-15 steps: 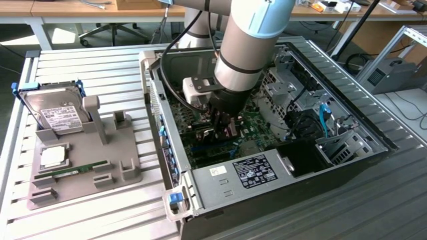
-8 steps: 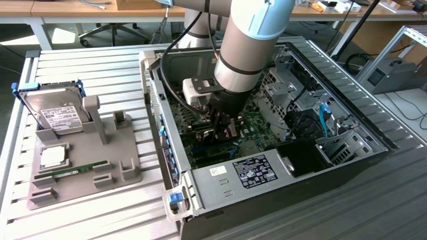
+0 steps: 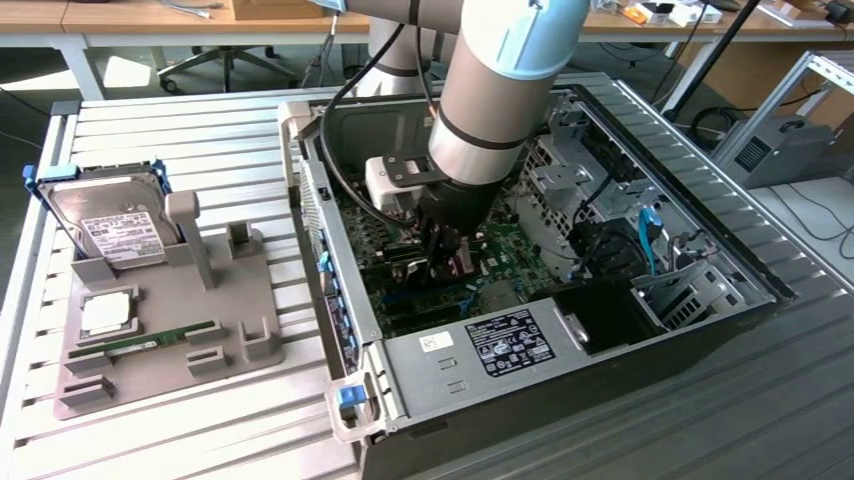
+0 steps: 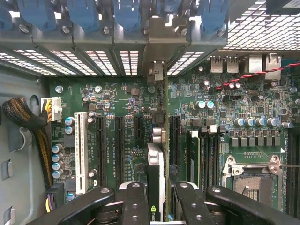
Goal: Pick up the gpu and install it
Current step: 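Insert the gpu into the slot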
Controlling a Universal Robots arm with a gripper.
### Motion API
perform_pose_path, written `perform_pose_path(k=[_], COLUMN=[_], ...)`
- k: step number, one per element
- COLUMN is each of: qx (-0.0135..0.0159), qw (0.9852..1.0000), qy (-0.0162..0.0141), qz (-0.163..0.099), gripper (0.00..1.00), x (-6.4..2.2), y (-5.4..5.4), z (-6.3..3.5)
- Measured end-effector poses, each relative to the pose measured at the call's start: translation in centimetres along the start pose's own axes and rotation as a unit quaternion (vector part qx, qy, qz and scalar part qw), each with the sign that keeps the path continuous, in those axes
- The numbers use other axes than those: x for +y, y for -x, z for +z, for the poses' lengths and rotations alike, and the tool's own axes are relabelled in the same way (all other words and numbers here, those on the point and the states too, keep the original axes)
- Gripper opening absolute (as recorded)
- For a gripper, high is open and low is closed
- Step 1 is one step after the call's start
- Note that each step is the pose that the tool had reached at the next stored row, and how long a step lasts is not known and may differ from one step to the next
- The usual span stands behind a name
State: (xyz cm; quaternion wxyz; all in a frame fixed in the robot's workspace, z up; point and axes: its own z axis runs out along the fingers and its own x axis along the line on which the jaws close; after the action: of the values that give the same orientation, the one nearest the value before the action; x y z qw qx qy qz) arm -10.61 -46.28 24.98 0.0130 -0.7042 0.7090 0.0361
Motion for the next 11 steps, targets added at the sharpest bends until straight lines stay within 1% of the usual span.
perform_pose_path(k=[11], qx=[0.0001], qw=[1.0000], qy=[0.0000], qz=[0.000], gripper=[0.27], x=[0.07], y=[0.03], z=[0.01])
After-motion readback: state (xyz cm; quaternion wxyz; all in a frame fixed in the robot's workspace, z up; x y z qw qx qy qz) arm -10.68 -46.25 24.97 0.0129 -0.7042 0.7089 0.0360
